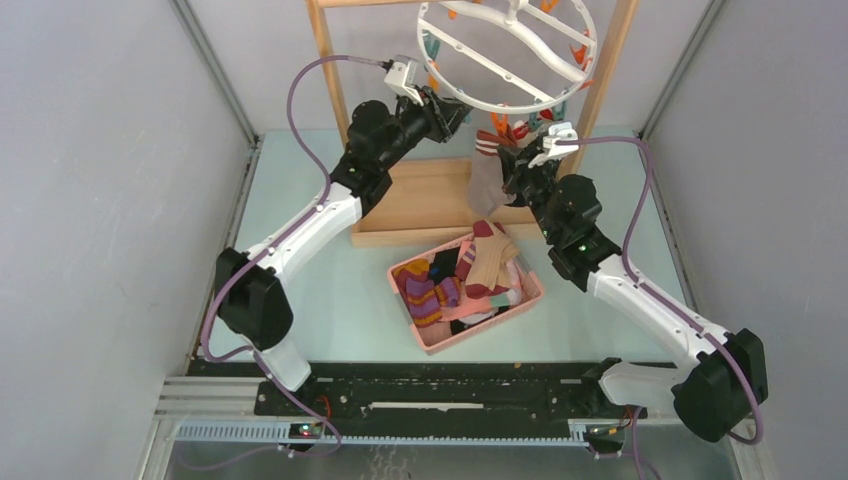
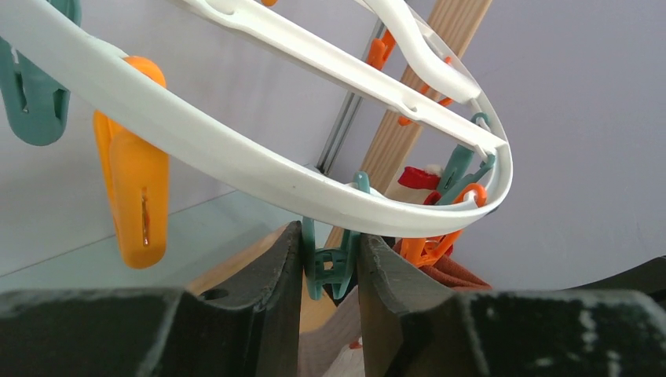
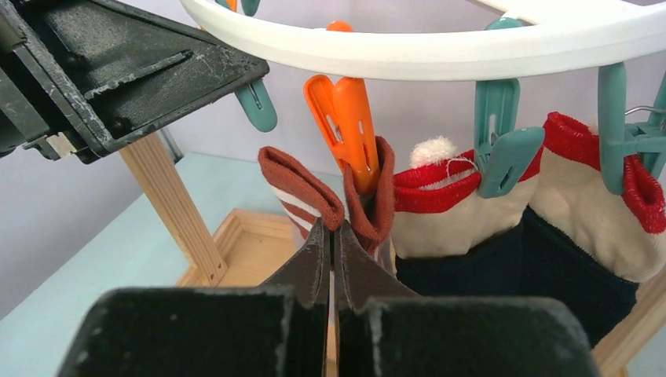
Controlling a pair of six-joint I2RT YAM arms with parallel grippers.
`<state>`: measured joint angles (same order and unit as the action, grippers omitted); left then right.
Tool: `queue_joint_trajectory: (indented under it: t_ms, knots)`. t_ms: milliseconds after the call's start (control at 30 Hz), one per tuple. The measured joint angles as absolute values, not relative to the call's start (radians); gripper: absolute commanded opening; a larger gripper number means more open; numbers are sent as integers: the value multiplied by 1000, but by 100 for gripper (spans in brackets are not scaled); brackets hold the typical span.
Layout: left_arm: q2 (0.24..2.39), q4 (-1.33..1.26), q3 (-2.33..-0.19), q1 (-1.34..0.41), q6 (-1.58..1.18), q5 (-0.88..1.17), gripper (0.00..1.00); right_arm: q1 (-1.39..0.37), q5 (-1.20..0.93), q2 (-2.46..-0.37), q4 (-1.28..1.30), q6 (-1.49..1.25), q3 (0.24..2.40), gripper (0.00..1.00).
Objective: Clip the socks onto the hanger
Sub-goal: Open the clamp at the hanger, then clamp the sock onto the hanger.
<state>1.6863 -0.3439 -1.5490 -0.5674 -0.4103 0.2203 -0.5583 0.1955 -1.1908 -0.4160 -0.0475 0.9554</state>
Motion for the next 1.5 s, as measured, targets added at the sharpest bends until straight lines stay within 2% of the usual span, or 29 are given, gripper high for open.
queue_joint_trajectory:
  t_ms: [133, 333, 700, 767, 867, 933, 1033, 1133, 1500]
  knots:
    - [1686, -337, -1549, -567, -410, 212, 39, -558, 200, -1211, -416, -48, 958, 0]
    - [1686, -333, -1549, -567, -410, 211, 51, -558, 218, -1281, -403, -48, 993, 0]
    - [1686, -327, -1549, -567, -411, 203, 48, -551, 259, -1290, -400, -51, 1015, 0]
    - [1686, -326, -1549, -567, -410, 198, 44, -549, 261, -1290, -400, -51, 1015, 0]
    - [1686, -326, -1549, -567, -409, 190, 32, -549, 261, -1290, -400, -51, 1015, 0]
    - [1685, -321, -1549, -568, -410, 185, 19, -549, 261, -1290, -400, -51, 1015, 0]
    - [1683, -310, -1549, -569, -409, 181, 6, -549, 261, -1290, -400, -51, 1015, 0]
    - [1679, -303, -1549, -570, -405, 178, 1, -547, 260, -1290, -400, -51, 1015, 0]
    - [1668, -288, -1549, -575, -400, 159, 1, -543, 188, -1290, -400, -51, 1015, 0]
